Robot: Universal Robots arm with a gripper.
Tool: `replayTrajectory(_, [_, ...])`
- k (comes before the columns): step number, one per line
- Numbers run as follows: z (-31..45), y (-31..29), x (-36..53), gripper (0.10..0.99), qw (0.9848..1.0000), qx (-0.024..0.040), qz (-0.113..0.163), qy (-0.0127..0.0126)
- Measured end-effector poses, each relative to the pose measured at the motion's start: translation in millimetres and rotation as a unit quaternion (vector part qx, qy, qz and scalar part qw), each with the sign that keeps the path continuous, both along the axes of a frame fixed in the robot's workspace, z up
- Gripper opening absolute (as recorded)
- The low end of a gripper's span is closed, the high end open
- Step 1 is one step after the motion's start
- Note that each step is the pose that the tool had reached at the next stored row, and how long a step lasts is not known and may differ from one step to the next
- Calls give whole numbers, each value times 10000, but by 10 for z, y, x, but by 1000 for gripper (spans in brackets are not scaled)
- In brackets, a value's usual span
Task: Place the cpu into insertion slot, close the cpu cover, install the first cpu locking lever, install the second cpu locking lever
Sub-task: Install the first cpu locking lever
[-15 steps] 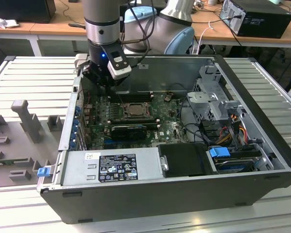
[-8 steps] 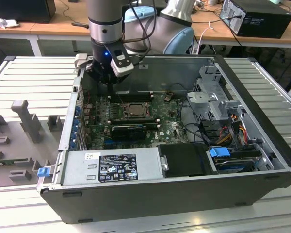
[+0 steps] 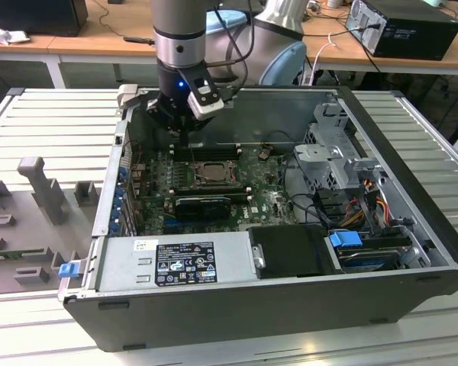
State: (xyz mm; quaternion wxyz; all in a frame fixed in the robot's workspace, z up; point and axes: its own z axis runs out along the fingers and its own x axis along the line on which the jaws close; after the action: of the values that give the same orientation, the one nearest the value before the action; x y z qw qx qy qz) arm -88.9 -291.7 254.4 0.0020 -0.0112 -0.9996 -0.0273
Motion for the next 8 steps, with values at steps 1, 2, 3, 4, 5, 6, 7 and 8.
replayTrajectory(1, [-1, 0, 31, 106, 10000, 0, -2, 0])
replayTrajectory(2, [-3, 0, 67, 106, 10000, 0, -2, 0])
replayTrajectory(3, [-5, 0, 123, 106, 10000, -1, 0, 1])
replayTrajectory(4, [-13, 0, 219, 106, 10000, -1, -1, 8])
replayTrajectory(5, [-22, 0, 288, 106, 10000, -1, -2, 10])
replayTrajectory(6, [-37, 1, 354, 106, 10000, 0, -1, 12])
replayTrajectory(7, [-63, 0, 387, 106, 10000, -1, -1, 11])
replayTrajectory(8, [-72, 0, 395, 106, 10000, 1, 1, 11])
